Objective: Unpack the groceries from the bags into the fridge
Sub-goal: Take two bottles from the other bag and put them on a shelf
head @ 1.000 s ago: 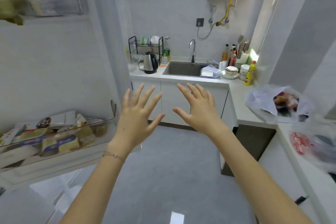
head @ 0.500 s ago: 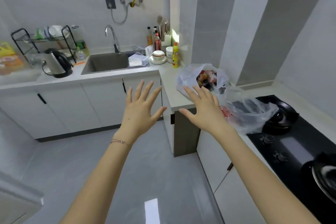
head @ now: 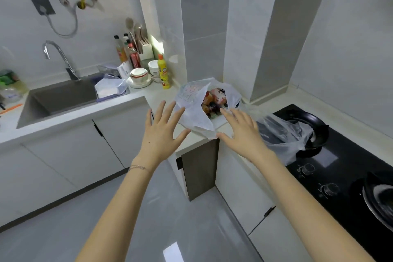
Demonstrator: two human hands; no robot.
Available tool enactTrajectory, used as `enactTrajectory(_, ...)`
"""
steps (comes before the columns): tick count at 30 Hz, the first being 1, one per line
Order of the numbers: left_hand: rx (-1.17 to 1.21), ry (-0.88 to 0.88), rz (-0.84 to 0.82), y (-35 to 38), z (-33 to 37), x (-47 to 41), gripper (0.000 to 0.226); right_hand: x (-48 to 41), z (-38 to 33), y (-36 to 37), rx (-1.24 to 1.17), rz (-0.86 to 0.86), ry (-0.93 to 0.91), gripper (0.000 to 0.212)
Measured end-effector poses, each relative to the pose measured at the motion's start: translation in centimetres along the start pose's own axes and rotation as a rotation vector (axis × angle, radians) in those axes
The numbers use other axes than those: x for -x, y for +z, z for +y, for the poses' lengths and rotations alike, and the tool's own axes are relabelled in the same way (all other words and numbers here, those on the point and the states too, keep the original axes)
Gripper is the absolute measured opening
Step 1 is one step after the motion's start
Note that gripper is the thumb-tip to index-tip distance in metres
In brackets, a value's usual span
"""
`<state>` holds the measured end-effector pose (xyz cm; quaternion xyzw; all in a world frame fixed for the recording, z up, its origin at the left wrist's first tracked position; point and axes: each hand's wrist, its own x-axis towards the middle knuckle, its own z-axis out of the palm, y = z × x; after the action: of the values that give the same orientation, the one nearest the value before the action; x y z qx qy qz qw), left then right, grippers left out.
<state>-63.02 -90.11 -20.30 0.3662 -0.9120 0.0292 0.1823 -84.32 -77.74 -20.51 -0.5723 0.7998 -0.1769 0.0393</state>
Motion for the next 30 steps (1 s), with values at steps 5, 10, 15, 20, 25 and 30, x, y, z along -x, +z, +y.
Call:
enactTrajectory(5,0.036,0.036,-0.049,3.5,-1.2,-5.0,0.070,-4.6,2.2,1.2,-0.018,-0.018,0.070,0.069)
enactTrajectory(10,0.052,0.058,-0.107,7.6,-1.8,-10.2,0.072,-10.4,4.9,2.9,-0.063,-0.053,0.111,0.069)
enactTrajectory(15,-0.016,0.064,-0.151,11.7,-2.9,-16.6,0.073,-16.8,8.0,5.0,-0.078,-0.079,0.099,0.069)
enactTrajectory(20,-0.025,0.043,-0.183,14.6,-2.9,-22.6,0.075,-22.8,10.4,6.4,-0.132,-0.123,0.090,0.069)
enactTrajectory(25,0.012,0.002,-0.224,18.0,-2.5,-25.5,0.078,-26.9,11.7,7.8,-0.132,-0.164,0.077,0.068)
enactTrajectory(30,0.069,-0.022,-0.254,20.5,-3.4,-27.7,0.075,-29.2,12.4,9.4,-0.169,-0.184,0.093,0.064)
